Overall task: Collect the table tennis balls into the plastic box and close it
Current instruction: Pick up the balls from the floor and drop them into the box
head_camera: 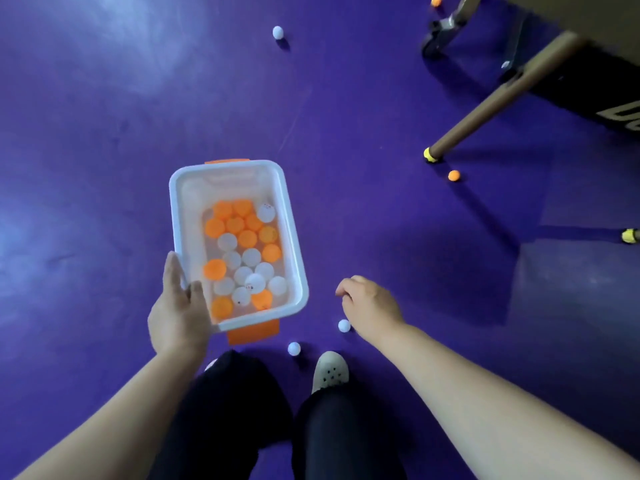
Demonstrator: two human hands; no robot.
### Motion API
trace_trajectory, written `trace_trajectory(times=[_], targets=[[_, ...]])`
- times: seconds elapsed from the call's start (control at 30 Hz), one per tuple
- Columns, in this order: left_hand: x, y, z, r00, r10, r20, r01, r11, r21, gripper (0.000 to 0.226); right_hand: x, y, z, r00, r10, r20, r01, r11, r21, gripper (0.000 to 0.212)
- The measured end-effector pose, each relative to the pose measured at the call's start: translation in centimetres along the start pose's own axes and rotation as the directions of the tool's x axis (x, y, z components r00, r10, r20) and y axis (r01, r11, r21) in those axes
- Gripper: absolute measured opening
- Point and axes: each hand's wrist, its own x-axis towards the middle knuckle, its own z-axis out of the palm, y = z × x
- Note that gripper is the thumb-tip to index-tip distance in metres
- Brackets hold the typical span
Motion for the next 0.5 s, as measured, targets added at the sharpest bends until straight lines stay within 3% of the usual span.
trace_trajectory(times=[0.17,0.27,0.4,0.5], targets=[[8.2,-3.9,7.7,0.998,0.036,-0.044,-0.037,0.999,-0.010,0.055,7.8,4.1,10.8,0.988,-0.132,0.078,0.141,0.982,-0.129,0.027],[13.5,-6.1,12.5,0.991,0.110,-0.083,-0.109,0.994,0.015,0.055,12.1,6.1,17.3,0.939,-0.288,0.187,0.325,0.920,-0.218,0.026],[19.3,-8.1,16.4,0.963,0.247,-0.104,-0.241,0.968,0.068,0.057,15.8,8.0,24.3,0.797,-0.538,0.274,0.599,0.763,-0.245,0.011],[21.8,-8.7,18.5,0.923,0.368,-0.114,-0.359,0.928,0.096,0.057,17.4,9.8,29.5,0.651,-0.696,0.302,0.758,0.579,-0.300,0.029]])
